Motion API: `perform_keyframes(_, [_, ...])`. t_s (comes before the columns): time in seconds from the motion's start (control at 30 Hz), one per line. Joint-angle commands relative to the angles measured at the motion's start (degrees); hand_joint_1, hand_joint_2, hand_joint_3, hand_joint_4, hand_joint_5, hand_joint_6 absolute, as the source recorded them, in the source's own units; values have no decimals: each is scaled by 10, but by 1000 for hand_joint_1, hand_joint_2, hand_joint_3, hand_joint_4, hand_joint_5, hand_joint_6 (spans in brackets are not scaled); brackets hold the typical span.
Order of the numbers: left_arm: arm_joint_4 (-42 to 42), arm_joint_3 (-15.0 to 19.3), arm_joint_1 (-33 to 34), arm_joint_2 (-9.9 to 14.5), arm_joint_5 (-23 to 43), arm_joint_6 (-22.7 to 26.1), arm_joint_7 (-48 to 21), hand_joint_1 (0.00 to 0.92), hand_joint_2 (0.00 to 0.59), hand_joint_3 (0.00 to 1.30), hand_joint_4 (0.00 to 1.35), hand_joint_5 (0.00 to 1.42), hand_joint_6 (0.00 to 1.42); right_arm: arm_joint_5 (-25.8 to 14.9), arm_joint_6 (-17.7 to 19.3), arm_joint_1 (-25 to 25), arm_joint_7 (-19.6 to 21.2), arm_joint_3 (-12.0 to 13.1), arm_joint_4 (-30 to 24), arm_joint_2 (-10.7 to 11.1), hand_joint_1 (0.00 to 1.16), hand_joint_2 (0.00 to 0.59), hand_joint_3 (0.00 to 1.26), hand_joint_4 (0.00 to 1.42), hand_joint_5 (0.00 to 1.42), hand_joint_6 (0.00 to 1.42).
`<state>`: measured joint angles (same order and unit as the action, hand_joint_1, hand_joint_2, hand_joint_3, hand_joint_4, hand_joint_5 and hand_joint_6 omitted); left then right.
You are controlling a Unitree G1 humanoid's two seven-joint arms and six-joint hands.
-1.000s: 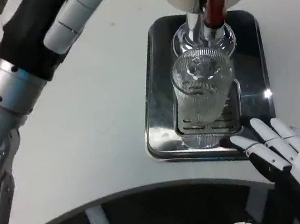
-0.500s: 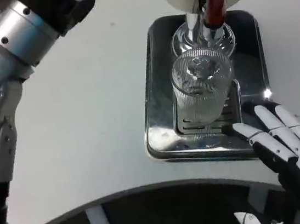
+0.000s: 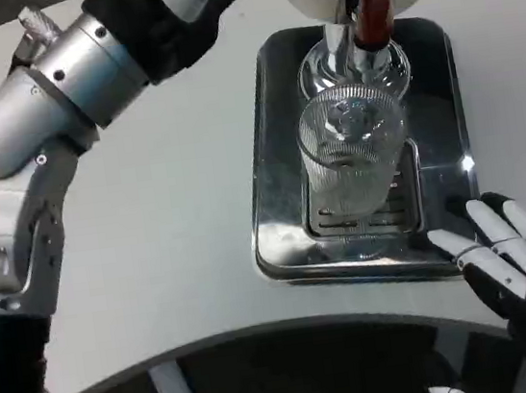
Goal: Grasp the cup under the faucet to collect the drink, then remove the cup.
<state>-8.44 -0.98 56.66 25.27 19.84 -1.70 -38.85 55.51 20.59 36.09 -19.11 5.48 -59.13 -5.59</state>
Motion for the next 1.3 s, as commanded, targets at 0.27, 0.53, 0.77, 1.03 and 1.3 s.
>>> perform_keyframes(0.27, [-3,19,-63,3,6,14,-40,0,92,167,113,248,319,0,9,34,3,-5,-9,-99,527,431,197,43,15,80])
perform_keyframes(0.53, [-17,22,-62,4,-6,8,-54,0,91,159,112,247,313,16,-5,20,-8,-22,-9,-97,527,431,197,43,15,80])
perform_keyframes(0.77, [-29,8,-55,-4,-31,-15,-57,0,91,157,112,242,312,19,-18,22,-9,-27,-9,-90,527,431,202,44,15,80])
perform_keyframes(1.03, [-53,-11,-45,-18,-57,-36,-64,0,91,157,102,232,297,6,-21,26,-7,-14,-9,-83,527,431,206,44,24,80])
perform_keyframes(1.3, [-69,-22,-39,-20,-85,-72,-69,0,90,152,101,226,292,-5,-20,32,-10,-7,-9,-80,527,431,206,50,25,80])
